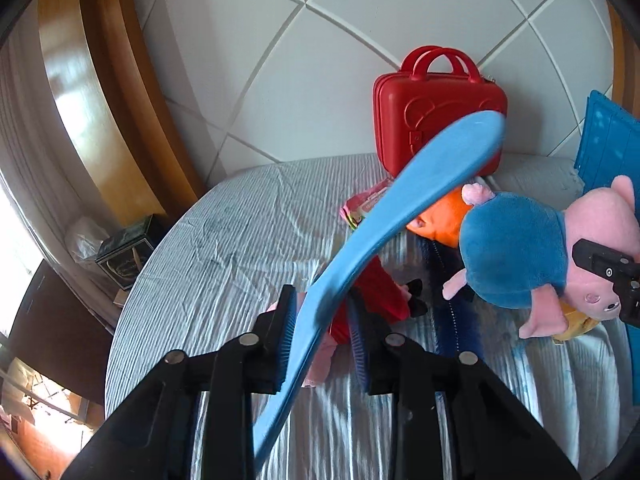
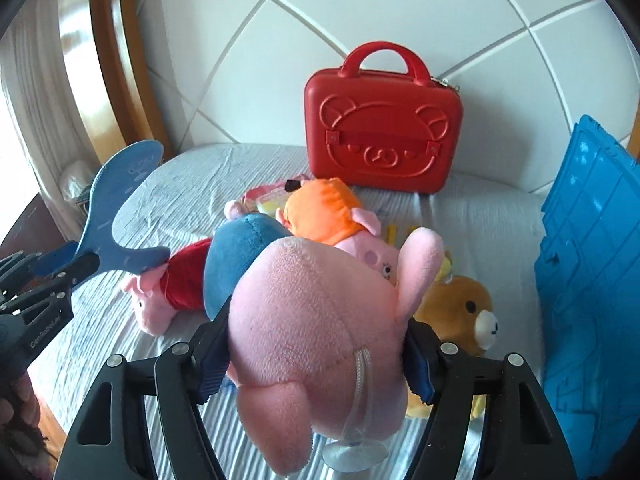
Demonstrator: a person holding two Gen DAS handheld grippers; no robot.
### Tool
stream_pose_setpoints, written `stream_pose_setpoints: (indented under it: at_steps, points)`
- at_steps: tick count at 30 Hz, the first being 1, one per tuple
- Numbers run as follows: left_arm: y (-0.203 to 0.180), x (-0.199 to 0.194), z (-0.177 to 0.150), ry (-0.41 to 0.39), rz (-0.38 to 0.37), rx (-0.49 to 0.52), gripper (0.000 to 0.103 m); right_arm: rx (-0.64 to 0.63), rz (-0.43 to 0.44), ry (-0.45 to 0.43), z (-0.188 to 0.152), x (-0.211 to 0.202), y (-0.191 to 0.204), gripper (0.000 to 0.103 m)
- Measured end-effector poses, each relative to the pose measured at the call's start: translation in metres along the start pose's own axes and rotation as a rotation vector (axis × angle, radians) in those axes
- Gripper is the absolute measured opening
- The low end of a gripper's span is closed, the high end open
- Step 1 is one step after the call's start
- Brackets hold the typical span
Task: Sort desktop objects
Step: 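Lift the blue-outfit pig with the right gripper while the left gripper regrips the boomerang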
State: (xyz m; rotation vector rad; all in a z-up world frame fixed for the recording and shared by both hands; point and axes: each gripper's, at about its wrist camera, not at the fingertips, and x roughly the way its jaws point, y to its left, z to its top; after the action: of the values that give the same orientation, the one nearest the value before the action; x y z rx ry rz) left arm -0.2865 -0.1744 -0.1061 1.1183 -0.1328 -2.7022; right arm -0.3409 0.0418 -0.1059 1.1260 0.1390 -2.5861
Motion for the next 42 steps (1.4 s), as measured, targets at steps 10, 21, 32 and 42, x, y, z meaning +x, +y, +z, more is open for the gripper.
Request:
stream_pose_setpoints:
  at_steps: [10,21,32,42]
  points:
    - [-0.001,-0.026,0.013,-0.054,-0.044,0.008,0.016,0.009,-0.067,-0.096,0.013,-0.062,0.001,0.071]
    - [-0.007,-0.056,0.017,-0.106,-0.085,0.035,0.013,0.027,-0.098,-0.122,0.01,-0.091,0.006,0.071]
    - [-0.04,-0.08,0.035,-0.153,-0.154,0.066,0.01,0.032,-0.164,-0.148,0.005,-0.127,-0.013,0.071]
    - [-0.009,-0.034,-0.025,0.033,-0.151,-0.076,0.083,0.011,-0.097,-0.052,-0.027,-0.101,-0.025,0.071]
